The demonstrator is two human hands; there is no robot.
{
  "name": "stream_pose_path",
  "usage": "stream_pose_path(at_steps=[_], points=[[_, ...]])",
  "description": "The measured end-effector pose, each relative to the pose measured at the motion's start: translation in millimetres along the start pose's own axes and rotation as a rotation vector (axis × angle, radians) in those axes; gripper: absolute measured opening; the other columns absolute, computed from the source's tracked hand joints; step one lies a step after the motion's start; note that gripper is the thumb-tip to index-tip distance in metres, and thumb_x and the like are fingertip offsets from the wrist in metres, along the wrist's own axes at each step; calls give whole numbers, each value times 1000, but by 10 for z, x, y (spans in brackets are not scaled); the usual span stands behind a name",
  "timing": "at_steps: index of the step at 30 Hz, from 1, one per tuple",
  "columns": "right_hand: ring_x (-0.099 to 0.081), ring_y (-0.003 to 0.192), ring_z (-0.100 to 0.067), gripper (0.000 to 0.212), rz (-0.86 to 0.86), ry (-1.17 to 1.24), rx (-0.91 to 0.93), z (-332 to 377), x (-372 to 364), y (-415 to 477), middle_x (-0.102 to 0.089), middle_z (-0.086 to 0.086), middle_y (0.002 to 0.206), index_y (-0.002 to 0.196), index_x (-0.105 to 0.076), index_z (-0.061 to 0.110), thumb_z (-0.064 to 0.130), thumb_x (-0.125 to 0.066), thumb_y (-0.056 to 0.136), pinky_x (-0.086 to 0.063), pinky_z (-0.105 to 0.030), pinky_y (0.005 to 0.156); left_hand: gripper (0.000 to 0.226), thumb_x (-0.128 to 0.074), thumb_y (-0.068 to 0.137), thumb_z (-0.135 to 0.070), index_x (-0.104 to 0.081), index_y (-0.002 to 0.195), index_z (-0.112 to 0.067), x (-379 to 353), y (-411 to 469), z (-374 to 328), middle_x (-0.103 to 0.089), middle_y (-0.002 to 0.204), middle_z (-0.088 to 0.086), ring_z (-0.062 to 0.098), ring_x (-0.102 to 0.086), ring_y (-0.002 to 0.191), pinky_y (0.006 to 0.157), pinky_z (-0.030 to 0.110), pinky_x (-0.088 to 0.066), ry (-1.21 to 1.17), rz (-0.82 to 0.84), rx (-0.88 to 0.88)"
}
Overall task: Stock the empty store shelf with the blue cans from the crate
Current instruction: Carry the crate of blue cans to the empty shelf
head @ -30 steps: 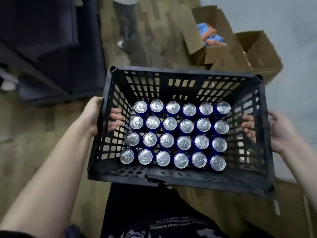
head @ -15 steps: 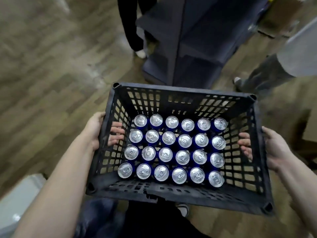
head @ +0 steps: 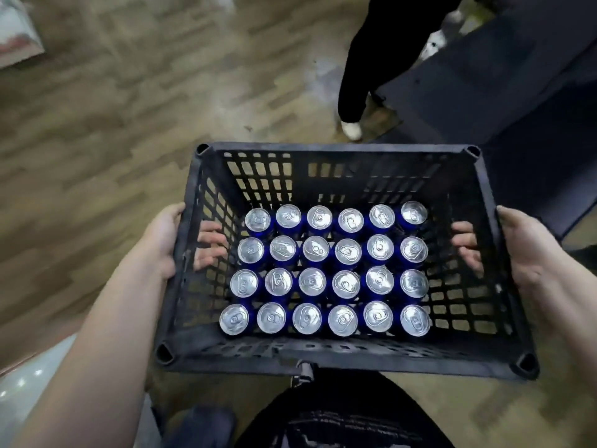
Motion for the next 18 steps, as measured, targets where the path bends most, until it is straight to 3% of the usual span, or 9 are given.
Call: stream_pose_path(at_steps=[5,12,18], points=[[-62,56,-23,63,77,-101,8,1067,-915,713,-66,-13,77,103,-64,4,51,-22,99,-54,-25,46,65,-23,94,-55,-61,97,-2,332,455,-933,-69,69,11,29,-68,61,53,27,-49,-96,-60,-21],[-61,49,-21,63,188,-172,5,2605,-2267,1686,-67,-12,69,99,-63,4,52,-21,100,-53,-24,45,62,-26,94,-49,-62,95,1,733,1137,-2350,-69,79,17,31,-67,59,46,28,-52,-222,-195,-59],[-61,49,-23,64,245,-162,22,3847,-3370,2553,-65,-13,68,97,-62,3,53,-22,99,-53,-24,46,61,-25,94,-48,-62,98,0,1035,1946,-3799,-70,78,16,29,-67,57,48,27,-52,-246,-249,-94]])
Point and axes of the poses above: each hand's wrist, its own y-axis towards the middle knuckle, its own x-axis out of the back of the hand, z = x × y, the point moved 3 cm from there along y, towards the middle knuckle
